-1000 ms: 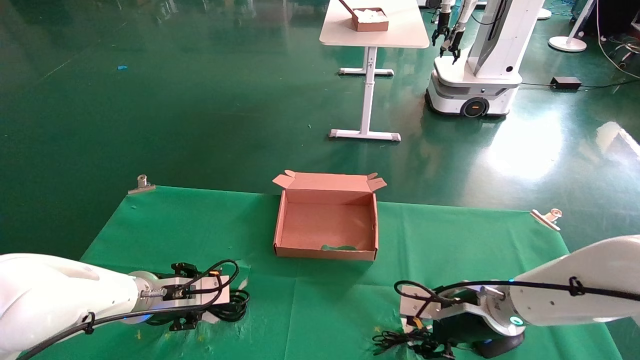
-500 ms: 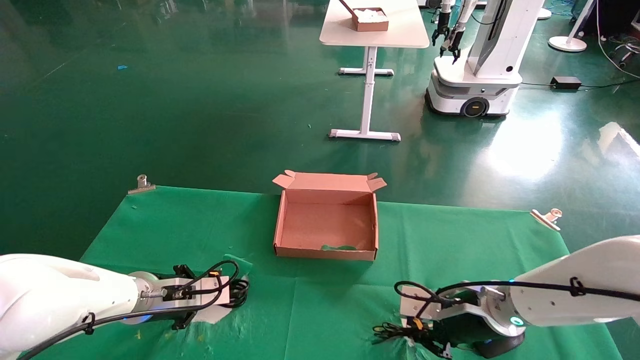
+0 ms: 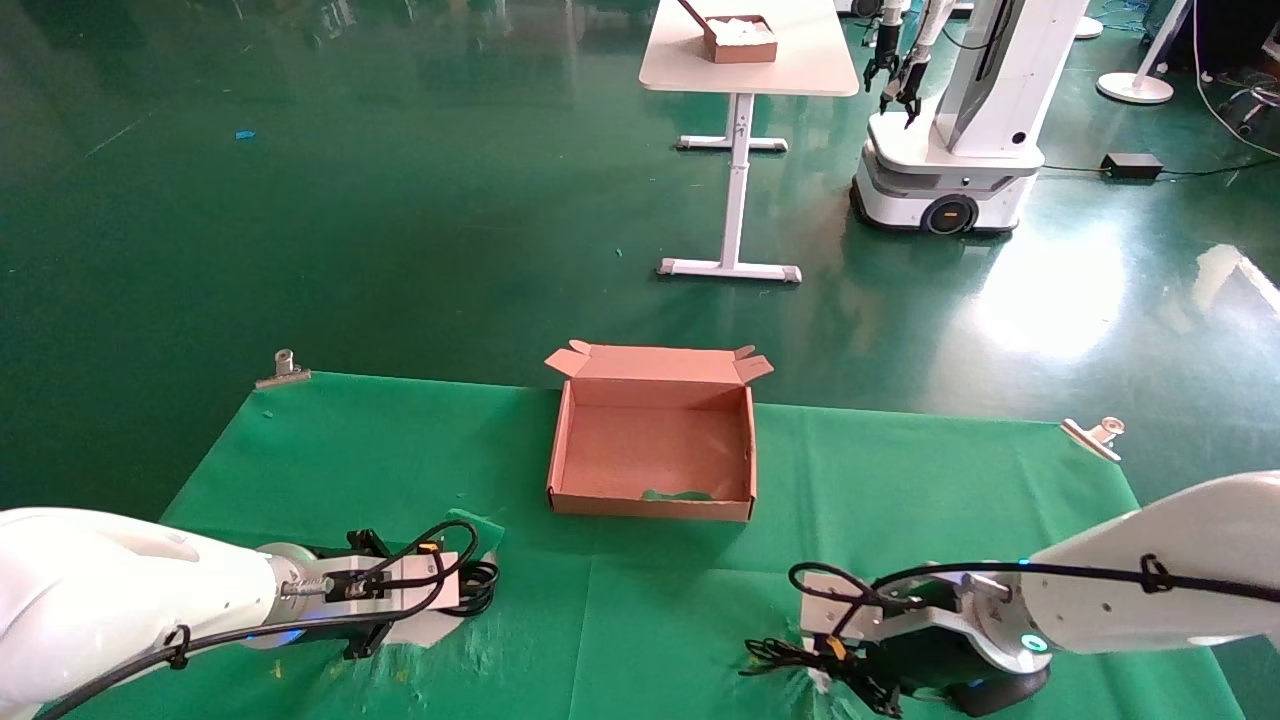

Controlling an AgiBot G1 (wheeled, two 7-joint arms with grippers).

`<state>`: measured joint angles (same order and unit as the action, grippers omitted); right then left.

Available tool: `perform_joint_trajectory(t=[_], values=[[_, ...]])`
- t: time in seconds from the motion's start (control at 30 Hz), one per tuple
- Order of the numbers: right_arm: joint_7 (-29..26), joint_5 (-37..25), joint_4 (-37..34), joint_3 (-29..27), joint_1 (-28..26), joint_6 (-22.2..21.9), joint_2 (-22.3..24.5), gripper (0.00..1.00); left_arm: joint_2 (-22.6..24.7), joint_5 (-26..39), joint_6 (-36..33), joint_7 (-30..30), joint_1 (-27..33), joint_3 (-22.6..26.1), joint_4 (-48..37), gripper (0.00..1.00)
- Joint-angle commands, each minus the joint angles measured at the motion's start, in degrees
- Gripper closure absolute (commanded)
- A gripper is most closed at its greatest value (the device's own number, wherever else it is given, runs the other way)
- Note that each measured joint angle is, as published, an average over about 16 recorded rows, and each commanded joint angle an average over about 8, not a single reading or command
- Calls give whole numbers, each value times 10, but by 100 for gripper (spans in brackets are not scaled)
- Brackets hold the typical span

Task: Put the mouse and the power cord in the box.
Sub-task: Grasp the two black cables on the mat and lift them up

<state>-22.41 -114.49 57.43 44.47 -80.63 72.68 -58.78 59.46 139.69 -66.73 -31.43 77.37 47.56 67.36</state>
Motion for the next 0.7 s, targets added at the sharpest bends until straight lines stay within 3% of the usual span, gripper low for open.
perform_joint_trajectory(t=[0.03,0.3,0.53,0.7], values=[[-1,-1,-1,1,2,0,-1,100,0,0,0,0,0,0,0,100],[19,13,21,-20,-32,-3,26,100,-19,-23,-10,9,17,-13,8,100],[31,14,26,-37,-71,-13,41,100,-55,-132,-27,53,76,-62,32,100],[19,-16,14,-38,-103,-21,41,100,-34,-205,-5,76,113,-96,29,100]])
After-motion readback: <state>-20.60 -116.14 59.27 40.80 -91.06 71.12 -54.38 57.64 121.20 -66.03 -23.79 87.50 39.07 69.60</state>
